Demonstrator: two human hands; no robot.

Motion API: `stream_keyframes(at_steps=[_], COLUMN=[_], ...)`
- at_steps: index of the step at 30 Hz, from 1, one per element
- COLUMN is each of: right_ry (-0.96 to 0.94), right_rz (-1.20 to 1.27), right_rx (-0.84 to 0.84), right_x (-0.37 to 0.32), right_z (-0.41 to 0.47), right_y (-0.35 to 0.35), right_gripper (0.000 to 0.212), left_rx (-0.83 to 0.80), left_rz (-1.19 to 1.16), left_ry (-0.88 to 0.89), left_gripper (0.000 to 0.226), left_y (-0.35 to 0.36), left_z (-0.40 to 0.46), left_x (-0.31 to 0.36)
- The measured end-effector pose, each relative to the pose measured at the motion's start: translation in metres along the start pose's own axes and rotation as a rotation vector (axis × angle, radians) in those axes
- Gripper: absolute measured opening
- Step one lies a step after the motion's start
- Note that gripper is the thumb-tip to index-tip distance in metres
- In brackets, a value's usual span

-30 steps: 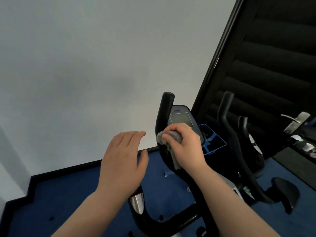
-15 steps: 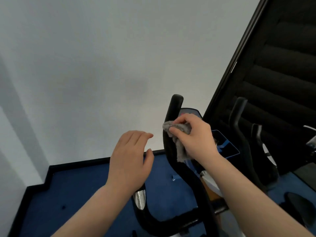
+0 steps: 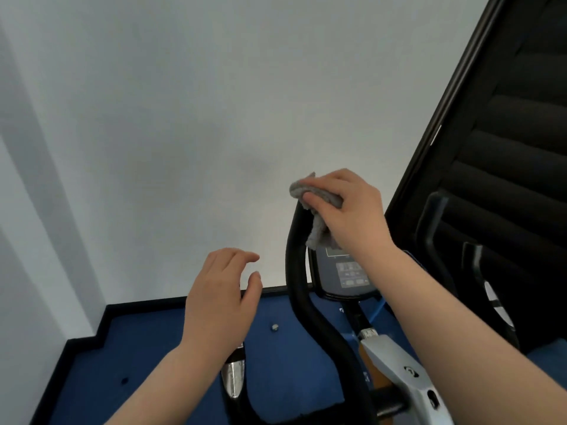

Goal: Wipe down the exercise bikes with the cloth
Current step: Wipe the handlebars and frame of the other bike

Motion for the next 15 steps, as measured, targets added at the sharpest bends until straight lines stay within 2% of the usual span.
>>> stream_keyframes(at_steps=[5, 9, 11, 15], right_ry=[0.135, 0.351, 0.353, 0.397], right_rz=[0.196, 0.447, 0.354, 0.176], right_rx=[0.158, 0.336, 0.363, 0.206], right_x=[0.017, 0.024, 0.031, 0.050], right_z=[-0.013, -0.028, -0.055, -0.075], right_y=[-0.022, -0.003, 0.008, 0.008], right_gripper=[0.024, 0.022, 0.025, 0.022], left_rx=[0.015, 0.031, 0.038, 0.047], left_rz=[-0.013, -0.004, 0.002, 0.012], left_ry=[0.008, 0.006, 0.001, -0.007], left_gripper=[0.022, 0.023, 0.024, 0.024], left_y=[-0.001, 0.000, 0.001, 0.003], left_z=[0.000, -0.001, -0.001, -0.001], left_x=[-0.001, -0.001, -0.001, -0.001])
Point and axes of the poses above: each hand's wrist, its own z-axis towards the middle knuckle, its own y-axis out of the palm, x = y × z, the point moved 6 cm from there along z, towards the middle knuckle, and after that the axes turned 11 degrees about x, right-handed, at the moved point
